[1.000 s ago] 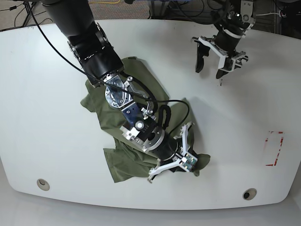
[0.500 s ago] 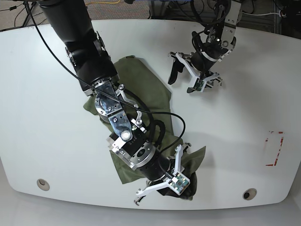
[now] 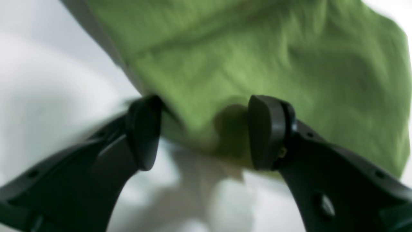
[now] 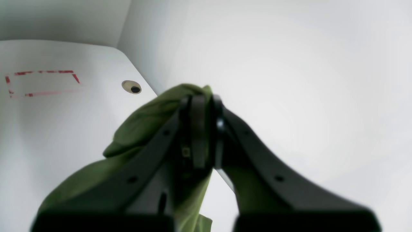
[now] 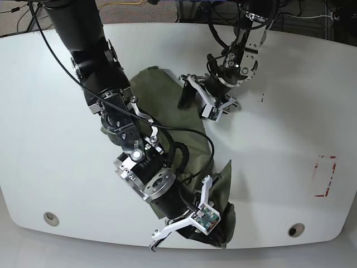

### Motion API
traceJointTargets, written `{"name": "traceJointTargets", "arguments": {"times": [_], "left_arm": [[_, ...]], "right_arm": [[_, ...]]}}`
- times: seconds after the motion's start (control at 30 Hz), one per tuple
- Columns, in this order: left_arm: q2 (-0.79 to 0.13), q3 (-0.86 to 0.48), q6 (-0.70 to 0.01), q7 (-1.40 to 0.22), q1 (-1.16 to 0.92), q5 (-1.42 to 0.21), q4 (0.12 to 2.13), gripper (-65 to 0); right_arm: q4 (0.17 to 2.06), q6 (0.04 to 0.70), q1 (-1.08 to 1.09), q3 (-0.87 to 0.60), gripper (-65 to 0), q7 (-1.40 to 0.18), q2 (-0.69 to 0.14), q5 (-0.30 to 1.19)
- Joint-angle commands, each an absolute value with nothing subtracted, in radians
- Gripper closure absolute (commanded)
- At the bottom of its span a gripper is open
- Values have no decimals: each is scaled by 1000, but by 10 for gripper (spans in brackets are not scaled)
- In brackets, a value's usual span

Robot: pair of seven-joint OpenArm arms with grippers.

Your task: Layout the t-shirt on the table in an organized manner, then fold the t-shirt properly

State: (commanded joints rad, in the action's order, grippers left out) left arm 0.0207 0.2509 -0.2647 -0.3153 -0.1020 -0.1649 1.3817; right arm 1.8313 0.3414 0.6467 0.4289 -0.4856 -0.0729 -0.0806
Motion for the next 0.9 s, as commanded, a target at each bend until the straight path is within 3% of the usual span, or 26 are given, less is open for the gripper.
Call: {"name": "traceJointTargets", "arguments": {"times": [0.3,0.37,0.4,0.5,0.9], "left_arm": [[48,265,-265,-315,-59,-165,1302,-371],[48,277,-265,-315,-56,-165,1296,-287],[48,280,-265,-315,-56,-165,1291,-179],[48,280,-262,-315,-53,-165,1279,0],[41,194,-260,-317,-47,-165,1322,0]], "right_arm": [[1868,341,641,390,0,-486,-73,-79],[1868,341,641,390,0,-486,-73,-77],[1868,341,639,390,0,-486,-73,-77],[1868,340,631,390,0,-486,-73,-77],[1899,340,611,259,0,-483,-71,-71]]}}
